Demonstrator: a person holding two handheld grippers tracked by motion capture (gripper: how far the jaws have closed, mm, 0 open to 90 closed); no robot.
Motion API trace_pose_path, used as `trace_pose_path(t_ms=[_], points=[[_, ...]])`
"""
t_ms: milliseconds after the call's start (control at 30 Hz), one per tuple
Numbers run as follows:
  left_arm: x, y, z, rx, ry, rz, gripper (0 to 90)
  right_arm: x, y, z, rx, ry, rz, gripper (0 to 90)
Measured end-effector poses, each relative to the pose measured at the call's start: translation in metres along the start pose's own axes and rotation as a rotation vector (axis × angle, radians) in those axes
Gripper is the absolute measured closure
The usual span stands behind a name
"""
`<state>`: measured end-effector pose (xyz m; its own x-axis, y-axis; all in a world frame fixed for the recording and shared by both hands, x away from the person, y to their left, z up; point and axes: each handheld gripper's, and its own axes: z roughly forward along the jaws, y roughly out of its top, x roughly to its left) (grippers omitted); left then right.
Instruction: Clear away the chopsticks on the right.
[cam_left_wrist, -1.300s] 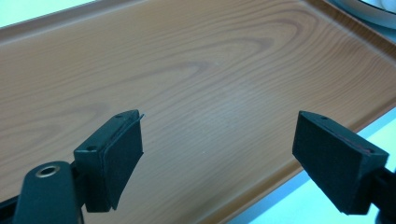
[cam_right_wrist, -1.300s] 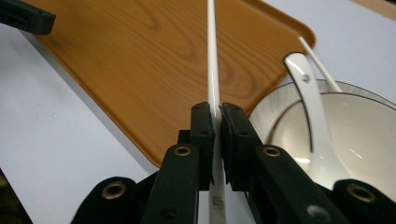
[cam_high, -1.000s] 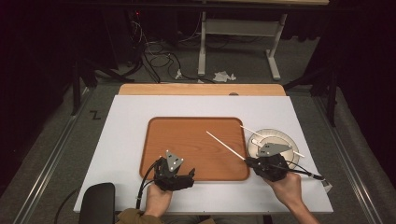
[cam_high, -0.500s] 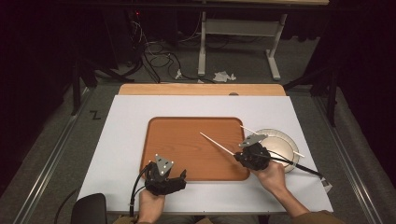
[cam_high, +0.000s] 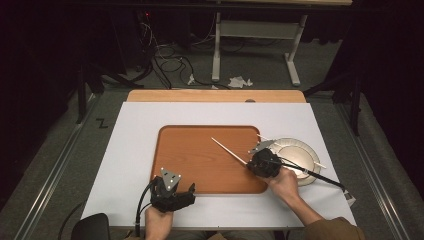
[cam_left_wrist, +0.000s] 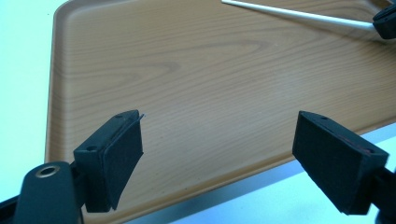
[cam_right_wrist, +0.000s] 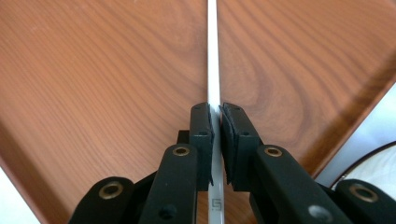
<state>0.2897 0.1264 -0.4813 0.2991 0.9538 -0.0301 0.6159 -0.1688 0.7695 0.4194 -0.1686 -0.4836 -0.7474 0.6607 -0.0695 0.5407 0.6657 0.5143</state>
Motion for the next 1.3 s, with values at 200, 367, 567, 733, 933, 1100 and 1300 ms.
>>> trace_pose_path(t_ms=[200,367,567,733,933,1100,1300], points=[[0.000,0.000,-0.001,-0.003,0.002,-0.001,16.4,0.001,-0.001,0.004,0.035,-0.021,0.003,82.2],[0.000,0.000,-0.002,-0.004,-0.002,0.000,16.4,0.001,-0.001,0.003,0.048,-0.054,0.036,83.0],[0.000,0.000,-0.001,0.002,-0.005,0.005,16.4,0.000,-0.002,0.003,0.048,-0.068,0.038,81.0],[0.000,0.000,0.000,0.001,-0.004,0.001,16.4,0.000,-0.001,-0.007,-0.028,-0.049,0.036,75.2],[-0.003,0.000,0.003,0.013,-0.013,0.015,16.4,0.001,-0.003,-0.022,-0.105,-0.011,0.009,68.9],[-0.006,0.003,0.008,0.017,-0.033,0.027,16.4,0.003,-0.008,-0.032,-0.160,-0.022,-0.027,65.9],[-0.010,0.007,0.013,0.022,-0.057,0.051,16.4,0.004,-0.017,-0.049,-0.227,-0.081,-0.033,63.1]])
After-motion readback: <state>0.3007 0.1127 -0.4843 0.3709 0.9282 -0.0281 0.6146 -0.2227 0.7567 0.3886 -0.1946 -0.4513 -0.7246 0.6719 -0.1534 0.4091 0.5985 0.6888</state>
